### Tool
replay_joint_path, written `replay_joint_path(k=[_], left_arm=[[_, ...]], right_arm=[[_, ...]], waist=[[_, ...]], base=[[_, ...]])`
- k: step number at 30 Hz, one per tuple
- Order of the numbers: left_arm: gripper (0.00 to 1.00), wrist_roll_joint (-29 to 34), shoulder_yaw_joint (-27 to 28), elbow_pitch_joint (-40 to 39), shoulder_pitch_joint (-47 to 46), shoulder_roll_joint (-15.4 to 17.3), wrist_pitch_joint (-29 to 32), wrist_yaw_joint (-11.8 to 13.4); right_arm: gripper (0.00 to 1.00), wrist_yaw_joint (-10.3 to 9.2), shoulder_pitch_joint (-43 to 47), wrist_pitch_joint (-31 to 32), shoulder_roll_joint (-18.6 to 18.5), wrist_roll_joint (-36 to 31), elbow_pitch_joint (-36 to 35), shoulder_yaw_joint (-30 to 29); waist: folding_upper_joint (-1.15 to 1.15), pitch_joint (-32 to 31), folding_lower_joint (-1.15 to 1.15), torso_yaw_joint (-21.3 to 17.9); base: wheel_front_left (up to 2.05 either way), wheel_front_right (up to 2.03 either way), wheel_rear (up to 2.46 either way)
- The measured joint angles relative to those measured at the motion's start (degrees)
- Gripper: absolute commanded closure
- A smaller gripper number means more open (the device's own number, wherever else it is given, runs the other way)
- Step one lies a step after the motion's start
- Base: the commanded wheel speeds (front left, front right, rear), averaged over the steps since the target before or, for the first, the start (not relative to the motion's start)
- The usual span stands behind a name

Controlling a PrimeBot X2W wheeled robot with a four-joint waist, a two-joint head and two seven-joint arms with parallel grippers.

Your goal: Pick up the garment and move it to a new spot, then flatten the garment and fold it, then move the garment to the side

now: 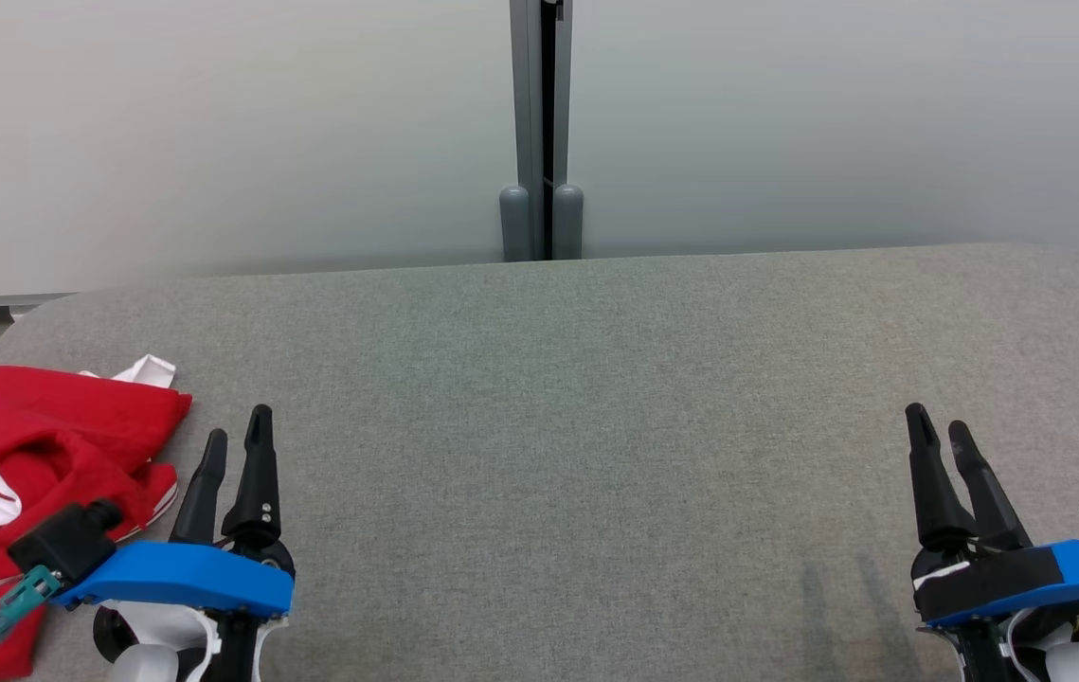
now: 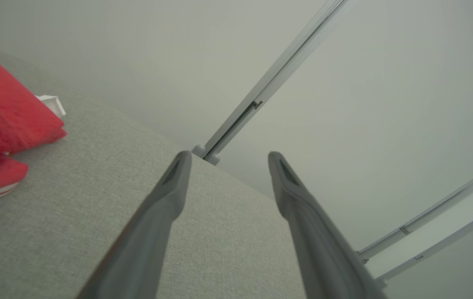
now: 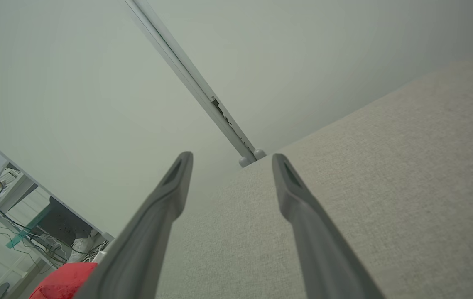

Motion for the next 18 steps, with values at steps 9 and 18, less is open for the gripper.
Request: replay_joint_path(k=[9, 18], left_arm=[[0.00, 7.88, -1.89, 2.10, -0.02, 0.86, -1.49, 0.08], [0.00, 13.58, -3.35, 4.46, -0.10, 1.42, -2.78, 0.33]], right_arm=[[0.00, 0.00, -0.01, -0.21, -0.18, -7.12, 1.10, 0.40], [0.00, 0.00, 0.00, 0.90, -0.21, -13.06, 1.48, 0.25]], waist=[[0.00, -0.30, 0.00, 0.00], [0.00, -0.65, 0.00, 0.02]], base=[[0.00, 0.00, 0.00], [0.00, 0.00, 0.00]])
